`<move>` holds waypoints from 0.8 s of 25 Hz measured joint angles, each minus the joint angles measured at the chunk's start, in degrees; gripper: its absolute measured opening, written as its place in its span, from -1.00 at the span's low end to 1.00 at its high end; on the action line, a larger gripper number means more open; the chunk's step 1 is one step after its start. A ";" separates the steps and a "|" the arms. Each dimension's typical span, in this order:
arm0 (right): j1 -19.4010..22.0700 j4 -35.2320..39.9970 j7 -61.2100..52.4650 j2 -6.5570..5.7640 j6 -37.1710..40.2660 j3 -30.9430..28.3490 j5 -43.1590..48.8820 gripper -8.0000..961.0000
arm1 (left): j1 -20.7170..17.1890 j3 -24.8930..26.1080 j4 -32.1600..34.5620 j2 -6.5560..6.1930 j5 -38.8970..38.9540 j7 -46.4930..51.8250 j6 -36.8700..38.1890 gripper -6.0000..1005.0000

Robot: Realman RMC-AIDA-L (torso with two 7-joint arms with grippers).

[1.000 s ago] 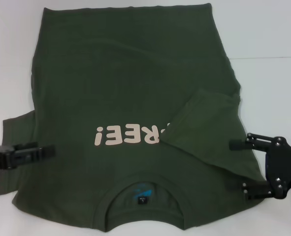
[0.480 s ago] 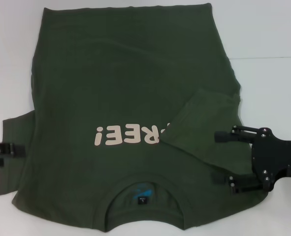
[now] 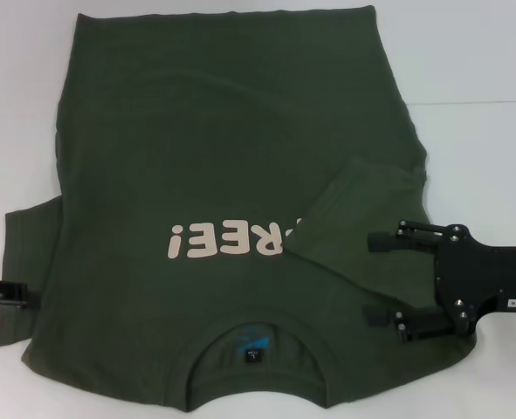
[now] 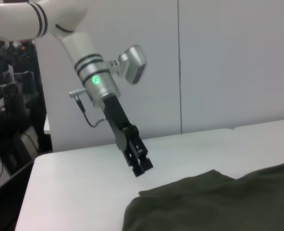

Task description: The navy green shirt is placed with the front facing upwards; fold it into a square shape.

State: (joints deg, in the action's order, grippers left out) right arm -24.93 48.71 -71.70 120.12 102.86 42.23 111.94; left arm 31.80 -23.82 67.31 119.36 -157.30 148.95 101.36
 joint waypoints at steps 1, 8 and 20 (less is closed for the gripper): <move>-0.02 -0.17 0.10 0.01 -0.01 0.10 -0.04 0.97 | 0.09 -0.02 -1.06 -0.22 -0.19 0.12 -0.74 0.64; 0.00 -0.37 0.19 0.07 -0.07 1.18 -0.14 0.97 | 0.67 -0.14 -5.50 -0.71 -1.23 0.27 -3.56 0.64; 0.35 -1.07 0.18 0.11 -0.15 1.37 -0.15 0.97 | 0.31 0.29 -6.50 -0.71 -1.84 0.35 -5.76 0.63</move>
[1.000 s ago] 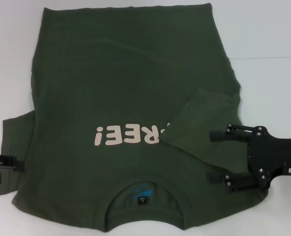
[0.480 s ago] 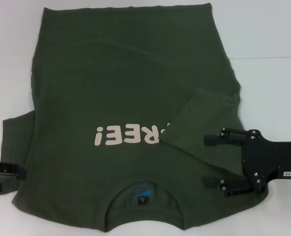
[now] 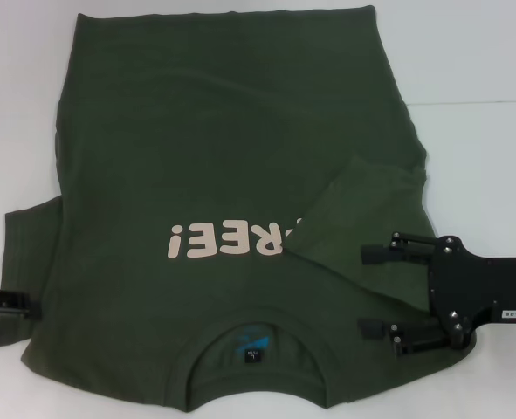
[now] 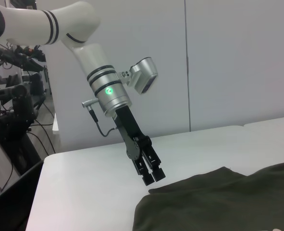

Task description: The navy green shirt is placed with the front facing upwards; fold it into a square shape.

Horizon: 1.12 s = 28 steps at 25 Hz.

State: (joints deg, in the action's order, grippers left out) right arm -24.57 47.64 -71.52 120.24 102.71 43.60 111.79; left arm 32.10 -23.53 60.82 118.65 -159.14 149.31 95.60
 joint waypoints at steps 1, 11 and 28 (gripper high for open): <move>-0.02 0.00 -0.01 0.00 -0.01 0.00 0.00 0.97 | -0.09 -0.01 0.00 0.00 -0.02 0.00 -0.13 0.63; -0.25 -0.01 -0.18 0.00 -0.23 0.00 0.00 0.97 | 0.00 -0.36 -1.01 0.07 -1.28 -0.02 -1.78 0.63; -0.30 -0.04 -0.27 -0.01 -0.42 0.00 0.00 0.97 | 0.42 -0.07 -2.79 -0.33 -1.29 -0.52 -3.53 0.62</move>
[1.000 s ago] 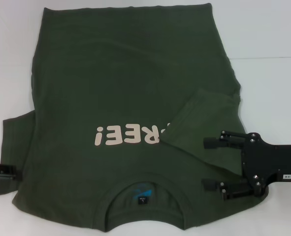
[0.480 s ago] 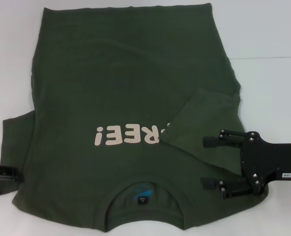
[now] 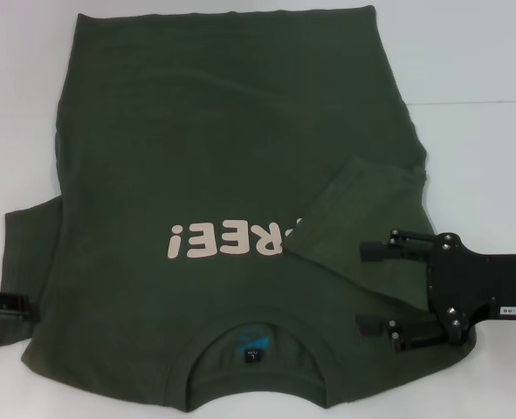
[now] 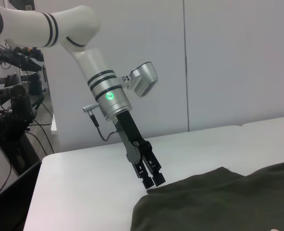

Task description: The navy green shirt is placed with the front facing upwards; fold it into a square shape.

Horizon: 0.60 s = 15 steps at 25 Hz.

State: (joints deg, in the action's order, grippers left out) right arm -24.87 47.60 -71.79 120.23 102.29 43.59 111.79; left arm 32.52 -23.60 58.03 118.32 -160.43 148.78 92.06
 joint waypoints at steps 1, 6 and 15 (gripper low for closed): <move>0.00 -0.02 0.00 0.00 -0.10 0.00 0.00 0.97 | 0.01 -0.03 0.01 0.00 0.00 -0.02 0.01 0.62; 0.00 -0.06 0.00 0.00 -0.32 0.00 0.00 0.97 | 0.27 -0.33 0.04 -0.04 0.01 -0.07 0.00 0.62; -0.09 -0.14 -0.01 0.00 -0.35 0.00 0.00 0.97 | 0.35 -0.40 0.10 -0.11 -1.38 -0.07 -0.49 0.62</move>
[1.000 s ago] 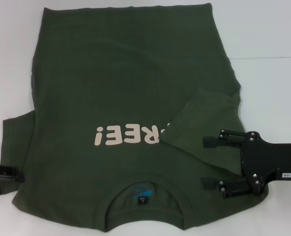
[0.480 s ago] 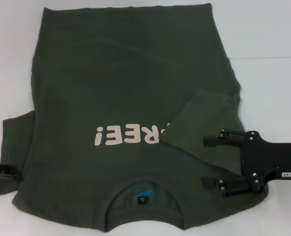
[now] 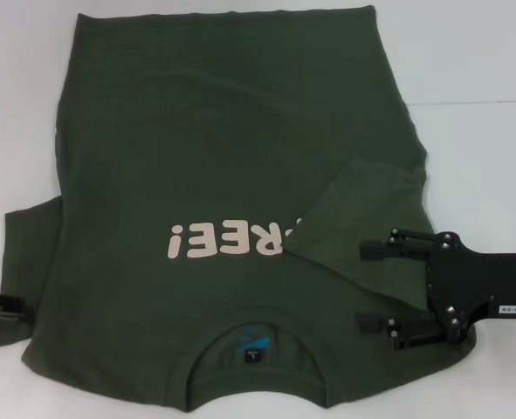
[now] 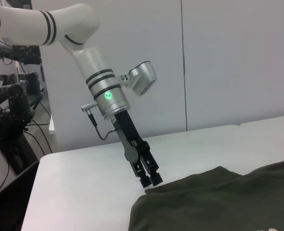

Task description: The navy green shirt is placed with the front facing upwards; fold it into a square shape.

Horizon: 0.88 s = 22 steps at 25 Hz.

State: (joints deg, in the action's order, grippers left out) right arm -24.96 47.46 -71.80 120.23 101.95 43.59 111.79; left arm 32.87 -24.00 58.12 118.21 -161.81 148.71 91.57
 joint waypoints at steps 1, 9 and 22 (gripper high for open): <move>0.00 0.00 0.00 0.00 0.00 0.00 0.00 0.97 | 0.00 0.00 0.03 0.00 -0.16 0.00 -0.01 0.62; 0.00 -0.24 0.00 0.00 -0.07 0.00 0.00 0.97 | 0.12 0.00 -0.17 0.00 -0.12 0.00 0.03 0.62; -0.48 -0.41 -0.01 -0.08 -0.36 0.00 0.00 0.97 | 0.35 -0.09 -0.44 0.00 -0.25 0.00 0.00 0.62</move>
State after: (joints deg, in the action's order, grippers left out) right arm -25.44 47.05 -71.81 120.15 101.59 43.59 111.80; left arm 33.22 -24.09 57.68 118.21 -162.06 148.71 91.57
